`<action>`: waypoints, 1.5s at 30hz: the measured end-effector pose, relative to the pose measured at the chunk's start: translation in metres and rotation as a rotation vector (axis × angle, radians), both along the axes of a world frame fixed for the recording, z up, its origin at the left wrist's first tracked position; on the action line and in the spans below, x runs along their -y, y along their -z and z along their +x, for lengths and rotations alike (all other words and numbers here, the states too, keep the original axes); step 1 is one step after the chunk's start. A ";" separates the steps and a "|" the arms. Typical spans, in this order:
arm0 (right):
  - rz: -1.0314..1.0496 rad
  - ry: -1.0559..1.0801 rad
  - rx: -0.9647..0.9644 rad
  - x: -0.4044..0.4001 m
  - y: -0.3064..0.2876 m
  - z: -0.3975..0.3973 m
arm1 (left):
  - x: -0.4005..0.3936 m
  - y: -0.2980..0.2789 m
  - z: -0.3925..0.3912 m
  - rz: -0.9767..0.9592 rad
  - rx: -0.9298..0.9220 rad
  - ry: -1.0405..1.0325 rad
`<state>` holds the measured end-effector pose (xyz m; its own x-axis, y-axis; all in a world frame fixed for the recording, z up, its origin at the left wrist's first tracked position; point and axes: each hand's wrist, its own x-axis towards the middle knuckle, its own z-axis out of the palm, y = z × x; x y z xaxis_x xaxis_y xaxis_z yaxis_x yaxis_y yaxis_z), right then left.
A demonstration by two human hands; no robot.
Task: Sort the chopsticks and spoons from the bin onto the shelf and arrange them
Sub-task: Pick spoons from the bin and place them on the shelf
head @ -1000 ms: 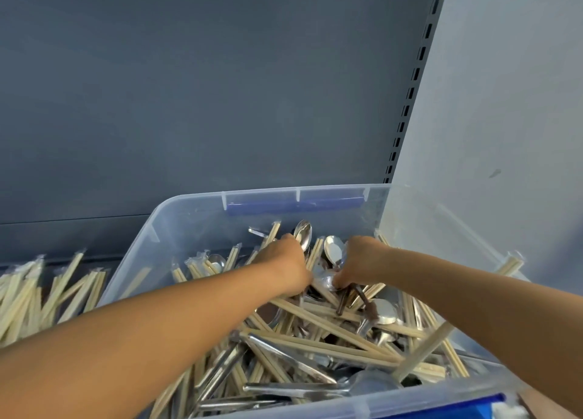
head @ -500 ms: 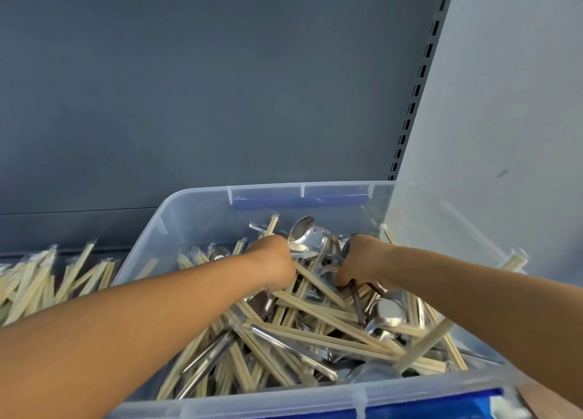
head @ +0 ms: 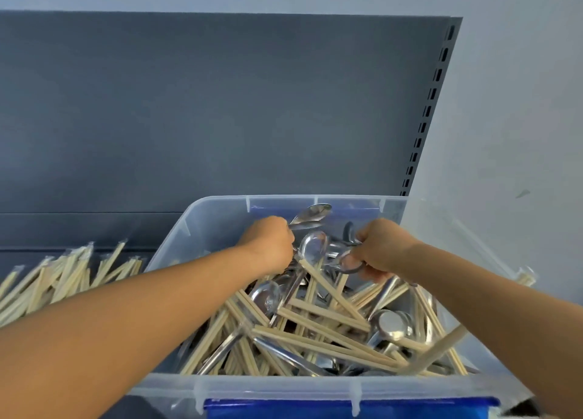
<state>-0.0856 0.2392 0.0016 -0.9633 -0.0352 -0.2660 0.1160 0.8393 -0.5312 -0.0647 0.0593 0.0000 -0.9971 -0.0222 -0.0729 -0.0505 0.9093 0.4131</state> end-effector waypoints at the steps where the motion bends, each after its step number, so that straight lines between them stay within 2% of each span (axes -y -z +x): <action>1: -0.006 0.012 -0.027 -0.001 -0.003 0.000 | 0.000 -0.003 0.000 0.017 -0.047 -0.026; 3: 0.020 0.017 -0.080 -0.003 -0.008 0.001 | 0.003 -0.007 0.000 0.026 -0.091 -0.059; 6: 0.044 0.016 -0.176 -0.008 -0.018 0.003 | 0.007 -0.013 0.003 0.058 -0.059 -0.130; 10: 0.147 -0.012 -0.334 -0.010 -0.038 0.009 | 0.014 -0.031 0.014 0.050 -0.129 -0.114; 14: 0.196 -0.017 -0.470 -0.001 -0.061 0.020 | 0.027 -0.049 0.028 0.125 -0.162 -0.131; 21: -0.119 0.001 -0.470 0.051 -0.093 0.041 | 0.083 -0.068 0.050 0.310 -0.197 -0.203; 25: -0.227 -0.037 -0.438 0.108 -0.100 0.066 | 0.139 -0.075 0.074 0.284 -0.239 -0.239; 33: -0.310 -0.184 -0.370 0.270 -0.096 0.116 | 0.282 -0.076 0.159 0.213 -0.243 -0.373; 45: -0.333 -0.468 -0.238 0.515 -0.068 0.165 | 0.480 -0.041 0.254 0.210 -0.201 -0.666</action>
